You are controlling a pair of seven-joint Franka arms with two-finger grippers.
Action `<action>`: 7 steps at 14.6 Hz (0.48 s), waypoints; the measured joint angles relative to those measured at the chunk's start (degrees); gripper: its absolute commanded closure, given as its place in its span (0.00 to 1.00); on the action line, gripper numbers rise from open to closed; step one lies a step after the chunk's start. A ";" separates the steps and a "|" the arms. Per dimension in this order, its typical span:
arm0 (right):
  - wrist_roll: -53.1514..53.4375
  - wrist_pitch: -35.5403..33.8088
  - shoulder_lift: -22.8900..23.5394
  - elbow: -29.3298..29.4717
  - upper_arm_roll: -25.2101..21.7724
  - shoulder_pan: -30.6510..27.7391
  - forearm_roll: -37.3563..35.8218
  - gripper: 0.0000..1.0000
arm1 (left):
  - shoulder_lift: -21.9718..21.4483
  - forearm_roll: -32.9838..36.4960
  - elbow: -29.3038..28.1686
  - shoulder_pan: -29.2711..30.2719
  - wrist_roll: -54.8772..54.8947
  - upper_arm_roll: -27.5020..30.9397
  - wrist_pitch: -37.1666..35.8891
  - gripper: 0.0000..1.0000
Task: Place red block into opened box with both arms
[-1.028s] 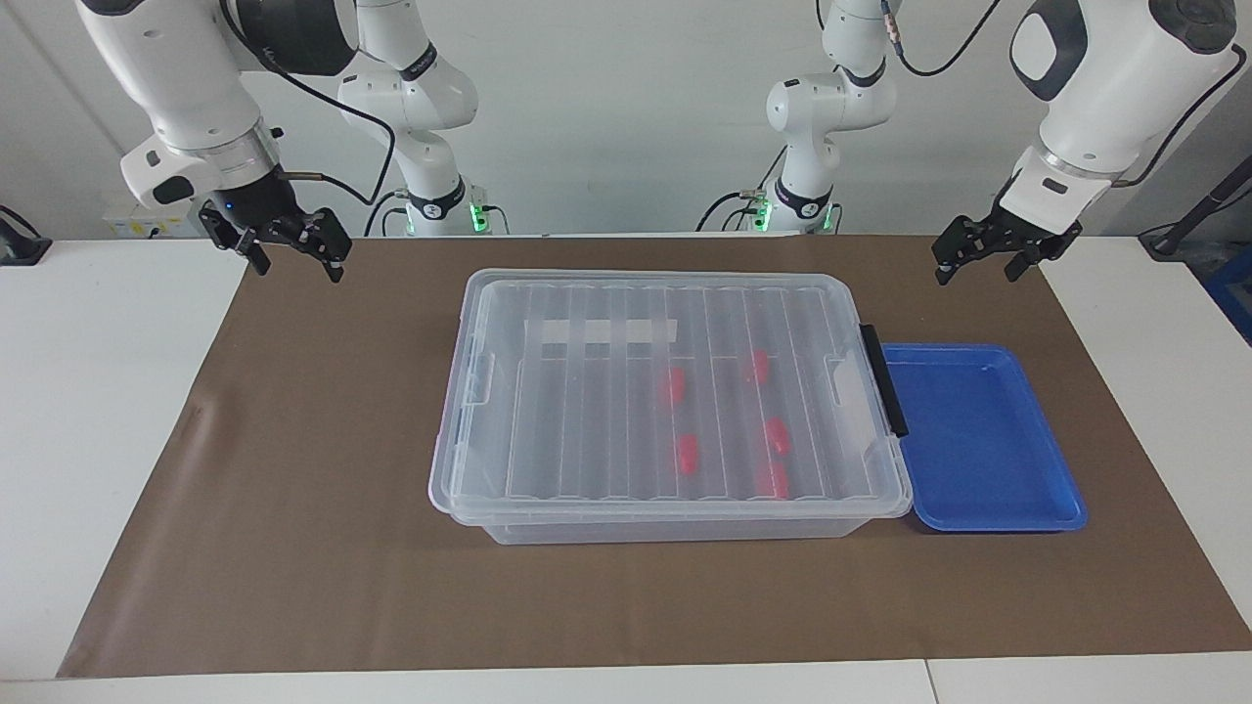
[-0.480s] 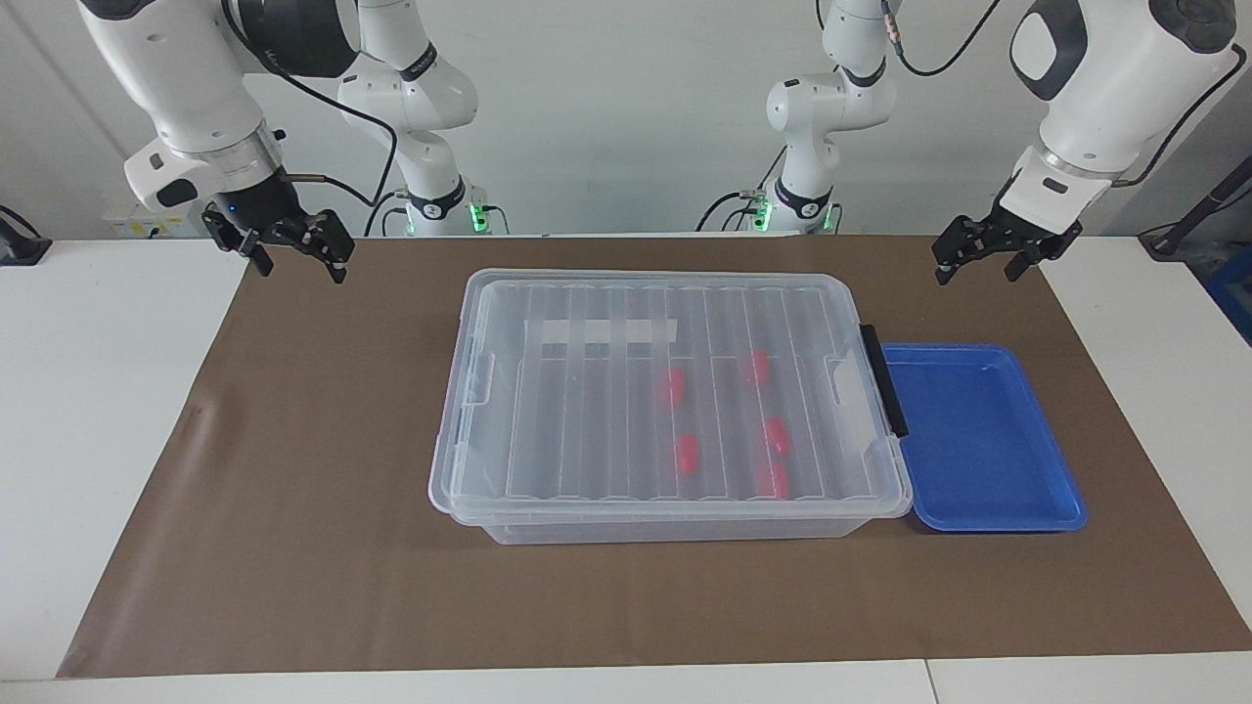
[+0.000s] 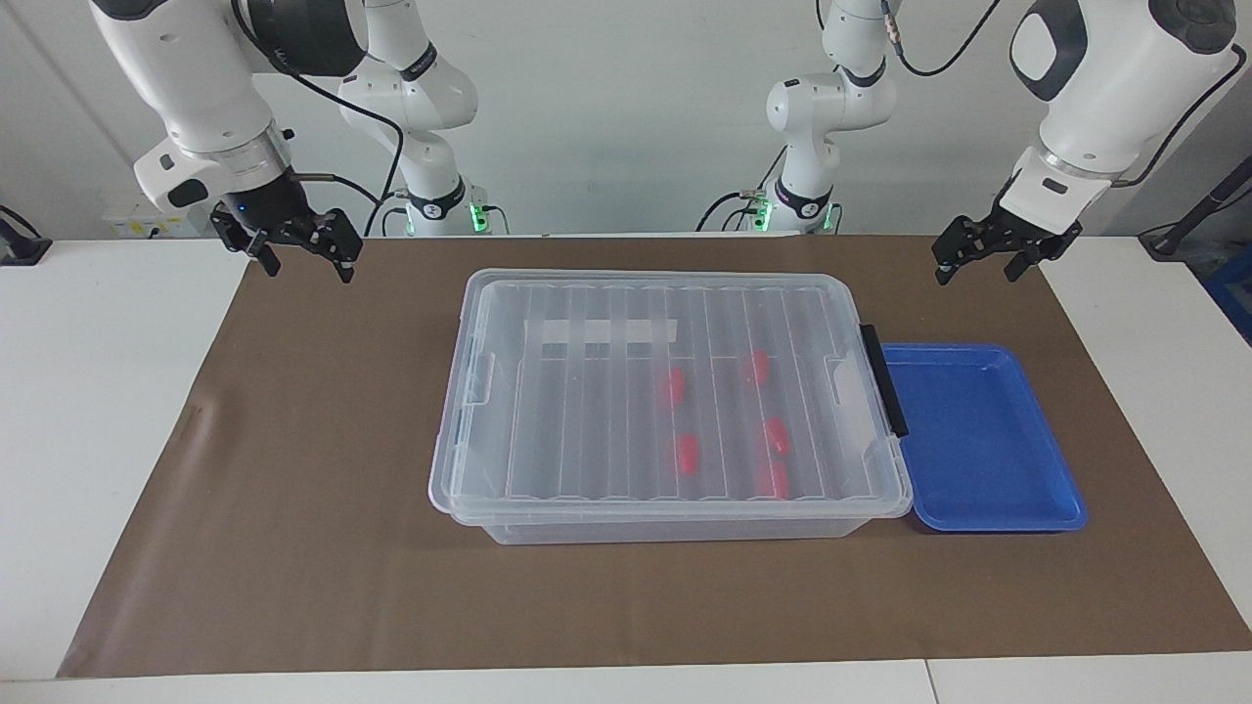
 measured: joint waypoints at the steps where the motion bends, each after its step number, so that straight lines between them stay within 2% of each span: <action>1: 0.00 0.00 0.00 0.00 0.02 0.00 0.53 0.00 | 0.00 0.00 0.00 0.00 0.00 0.00 0.00 0.00; 7: 0.00 0.00 0.00 0.00 0.02 0.00 1.01 0.00 | 0.00 0.00 -0.01 0.00 0.00 0.00 0.00 0.00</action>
